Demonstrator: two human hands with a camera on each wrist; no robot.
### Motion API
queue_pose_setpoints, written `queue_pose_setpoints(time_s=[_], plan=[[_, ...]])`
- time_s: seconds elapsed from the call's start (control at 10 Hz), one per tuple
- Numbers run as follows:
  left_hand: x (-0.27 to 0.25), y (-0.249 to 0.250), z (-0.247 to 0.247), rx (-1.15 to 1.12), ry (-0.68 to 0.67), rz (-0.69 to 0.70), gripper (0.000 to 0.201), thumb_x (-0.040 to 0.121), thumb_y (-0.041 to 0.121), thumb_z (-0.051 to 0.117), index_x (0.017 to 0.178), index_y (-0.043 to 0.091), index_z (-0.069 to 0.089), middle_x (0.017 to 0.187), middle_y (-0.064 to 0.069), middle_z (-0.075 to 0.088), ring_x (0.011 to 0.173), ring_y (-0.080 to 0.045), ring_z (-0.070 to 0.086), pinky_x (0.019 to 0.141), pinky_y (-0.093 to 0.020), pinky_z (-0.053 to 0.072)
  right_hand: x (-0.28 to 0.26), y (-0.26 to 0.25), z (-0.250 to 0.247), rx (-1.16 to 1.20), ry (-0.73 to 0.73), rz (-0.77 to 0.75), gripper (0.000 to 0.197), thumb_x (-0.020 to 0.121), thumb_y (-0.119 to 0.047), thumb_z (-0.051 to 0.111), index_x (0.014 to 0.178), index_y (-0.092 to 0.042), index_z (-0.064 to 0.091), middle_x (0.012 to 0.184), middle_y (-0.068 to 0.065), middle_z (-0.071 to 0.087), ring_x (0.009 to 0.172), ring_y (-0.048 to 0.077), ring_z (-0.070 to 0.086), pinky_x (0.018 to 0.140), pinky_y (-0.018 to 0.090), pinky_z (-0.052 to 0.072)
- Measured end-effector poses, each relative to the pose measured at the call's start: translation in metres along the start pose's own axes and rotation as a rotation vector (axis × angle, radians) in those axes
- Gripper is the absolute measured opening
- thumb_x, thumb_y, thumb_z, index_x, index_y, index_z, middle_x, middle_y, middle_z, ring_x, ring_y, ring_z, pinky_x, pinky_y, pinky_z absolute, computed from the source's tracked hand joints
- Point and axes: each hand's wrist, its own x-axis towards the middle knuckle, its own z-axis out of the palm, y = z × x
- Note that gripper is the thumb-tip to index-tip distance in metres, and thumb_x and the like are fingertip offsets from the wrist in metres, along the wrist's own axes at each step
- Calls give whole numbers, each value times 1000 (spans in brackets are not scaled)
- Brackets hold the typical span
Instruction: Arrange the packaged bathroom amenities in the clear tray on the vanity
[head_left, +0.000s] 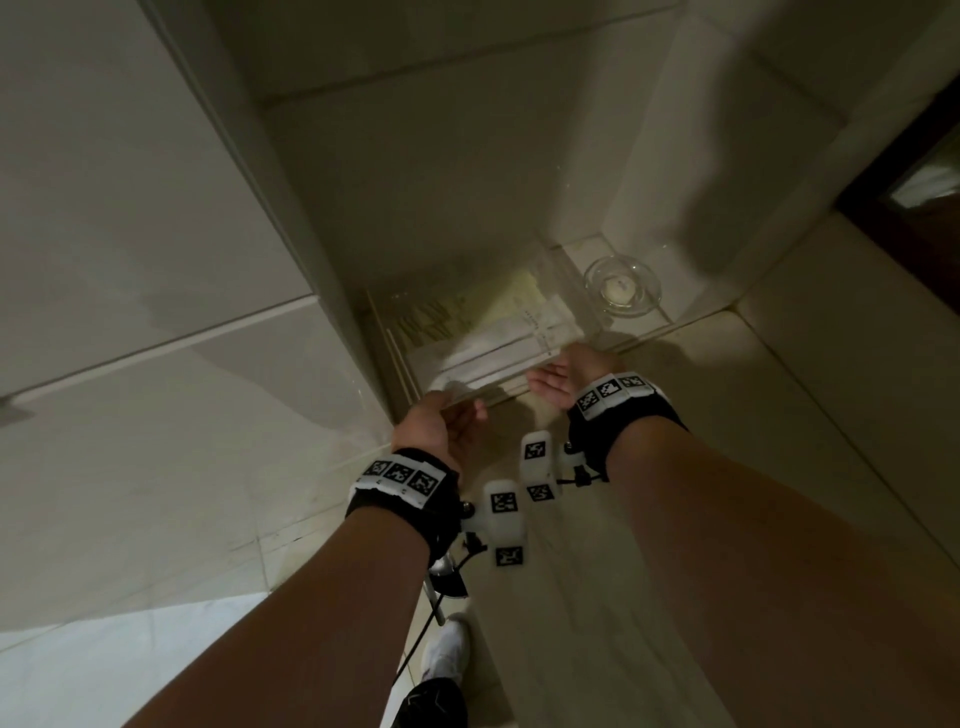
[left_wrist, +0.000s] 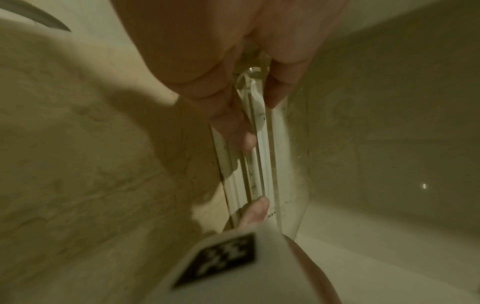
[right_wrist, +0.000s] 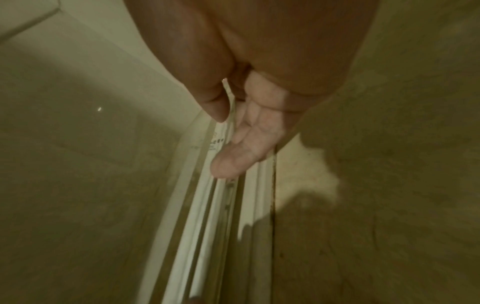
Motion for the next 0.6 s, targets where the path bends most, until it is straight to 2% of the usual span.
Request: queue_pose_setpoints(time_s=[0.1, 0.2, 0.3, 0.4, 0.5, 0.6], plan=[[0, 4, 2, -62, -28, -5, 9, 95, 6, 52, 97, -1, 57, 93, -24, 67, 73, -33, 66, 69, -39, 61, -4, -7, 3, -28, -36, 21, 47, 105, -22, 28, 143, 3, 40, 133, 21, 58, 106, 29, 65, 74, 35, 53], [-3, 5, 4, -97, -41, -11, 9, 98, 9, 49, 94, 3, 55, 103, -25, 64, 81, -34, 65, 82, -41, 59, -5, -5, 4, -101, -7, -34, 45, 101, -19, 29, 136, 2, 47, 123, 19, 64, 82, 25, 68, 64, 34, 54], [-2, 3, 3, -88, -32, -7, 16, 99, 16, 50, 109, 5, 56, 113, -23, 68, 89, -34, 67, 92, -44, 57, -6, 0, -4, -121, -9, -38, 43, 96, -14, 33, 131, 4, 51, 123, 18, 66, 87, 27, 68, 61, 36, 54], [-6, 0, 4, -62, -33, 15, 20, 98, 16, 53, 115, 6, 59, 107, -21, 71, 94, -33, 70, 83, -40, 60, -16, 1, -12, -164, -8, -40, 39, 99, -17, 35, 131, 2, 50, 123, 19, 65, 88, 30, 67, 62, 37, 54], [-21, -1, 12, 29, -107, -52, 14, 97, 13, 54, 108, 5, 59, 99, -20, 69, 97, -34, 68, 82, -43, 60, -30, -5, -22, -182, 28, -89, 33, 98, -22, 41, 119, -2, 56, 105, 13, 71, 63, 23, 68, 57, 34, 55], [-28, -4, 26, 100, -184, -83, 19, 96, 18, 57, 107, 2, 56, 98, -19, 66, 93, -36, 66, 87, -46, 58, -39, -13, -31, -154, 32, -102, 19, 95, -24, 46, 97, -9, 57, 69, 4, 69, 40, 16, 58, 48, 28, 54]])
